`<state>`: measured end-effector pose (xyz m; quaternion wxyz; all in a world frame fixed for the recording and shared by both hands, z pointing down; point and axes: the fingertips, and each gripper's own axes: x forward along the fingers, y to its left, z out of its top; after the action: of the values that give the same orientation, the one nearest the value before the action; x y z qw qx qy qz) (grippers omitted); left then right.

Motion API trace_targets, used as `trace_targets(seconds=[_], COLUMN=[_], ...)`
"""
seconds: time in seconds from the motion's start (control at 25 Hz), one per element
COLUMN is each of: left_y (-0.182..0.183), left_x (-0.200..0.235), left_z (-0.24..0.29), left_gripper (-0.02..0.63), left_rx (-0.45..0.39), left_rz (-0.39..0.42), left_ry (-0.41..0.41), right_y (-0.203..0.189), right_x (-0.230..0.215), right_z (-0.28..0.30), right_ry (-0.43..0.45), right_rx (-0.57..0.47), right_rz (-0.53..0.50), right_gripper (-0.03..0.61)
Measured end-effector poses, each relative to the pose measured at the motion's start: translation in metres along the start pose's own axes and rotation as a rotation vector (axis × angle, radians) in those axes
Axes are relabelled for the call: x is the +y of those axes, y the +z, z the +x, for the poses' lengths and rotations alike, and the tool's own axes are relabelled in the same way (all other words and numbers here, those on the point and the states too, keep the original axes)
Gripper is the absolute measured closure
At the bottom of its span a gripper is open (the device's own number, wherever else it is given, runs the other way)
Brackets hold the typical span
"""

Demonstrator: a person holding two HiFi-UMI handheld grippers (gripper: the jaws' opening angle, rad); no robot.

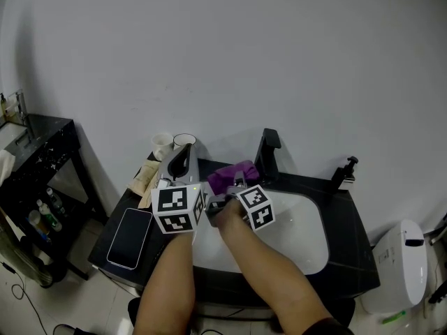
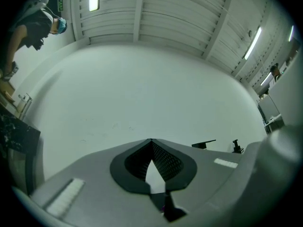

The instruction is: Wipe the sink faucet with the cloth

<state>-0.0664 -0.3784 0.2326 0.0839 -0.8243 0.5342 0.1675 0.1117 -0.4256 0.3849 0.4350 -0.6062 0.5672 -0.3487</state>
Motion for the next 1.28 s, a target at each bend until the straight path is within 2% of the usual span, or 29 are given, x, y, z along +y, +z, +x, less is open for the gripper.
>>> trace_targets(seconds=[0.16, 0.28, 0.4, 0.48, 0.64, 0.68, 0.76, 0.84, 0.92, 1.04, 1.16, 1.28], left_y=[-0.002, -0.004, -0.009, -0.012, -0.020, -0.024, -0.034, -0.047, -0.058, -0.070, -0.074, -0.071], left_x=[0.001, 0.006, 0.012, 0.012, -0.004, -0.010, -0.020, -0.029, -0.039, -0.052, -0.063, -0.074], left_z=[0.000, -0.001, -0.003, -0.004, 0.000, 0.002, 0.005, 0.008, 0.012, 0.012, 0.008, 0.007], left_gripper=[0.597, 0.597, 0.597, 0.597, 0.597, 0.597, 0.597, 0.597, 0.597, 0.597, 0.597, 0.597], left_rx=[0.010, 0.021, 0.035, 0.046, 0.077, 0.088, 0.114, 0.147, 0.182, 0.222, 0.242, 0.236], left_rz=[0.009, -0.005, -0.031, -0.034, 0.015, 0.009, -0.059, -0.112, -0.082, -0.017, 0.041, 0.073], left_ry=[0.003, 0.017, 0.038, 0.038, 0.000, -0.011, -0.026, -0.042, -0.067, -0.096, -0.117, -0.133], right_y=[-0.010, -0.015, -0.002, 0.019, 0.083, 0.101, 0.136, 0.164, 0.184, 0.194, 0.181, 0.171], right_x=[0.015, 0.046, 0.078, 0.099, 0.128, 0.131, 0.131, 0.120, 0.101, 0.064, 0.035, 0.027], right_z=[-0.017, -0.042, -0.067, -0.084, -0.111, -0.116, -0.121, -0.119, -0.111, -0.101, -0.100, -0.102], right_ry=[0.044, 0.149, 0.265, 0.342, 0.443, 0.453, 0.444, 0.389, 0.309, 0.218, 0.202, 0.223], right_rx=[0.111, 0.199, 0.237, 0.220, 0.094, 0.065, 0.020, -0.005, -0.004, 0.029, 0.076, 0.109], right_rz=[-0.121, -0.263, -0.463, -0.629, -0.936, -1.010, -1.167, -1.296, -1.335, -1.276, -1.261, -1.274], right_gripper=[0.492, 0.492, 0.492, 0.492, 0.491, 0.491, 0.491, 0.491, 0.489, 0.489, 0.489, 0.488])
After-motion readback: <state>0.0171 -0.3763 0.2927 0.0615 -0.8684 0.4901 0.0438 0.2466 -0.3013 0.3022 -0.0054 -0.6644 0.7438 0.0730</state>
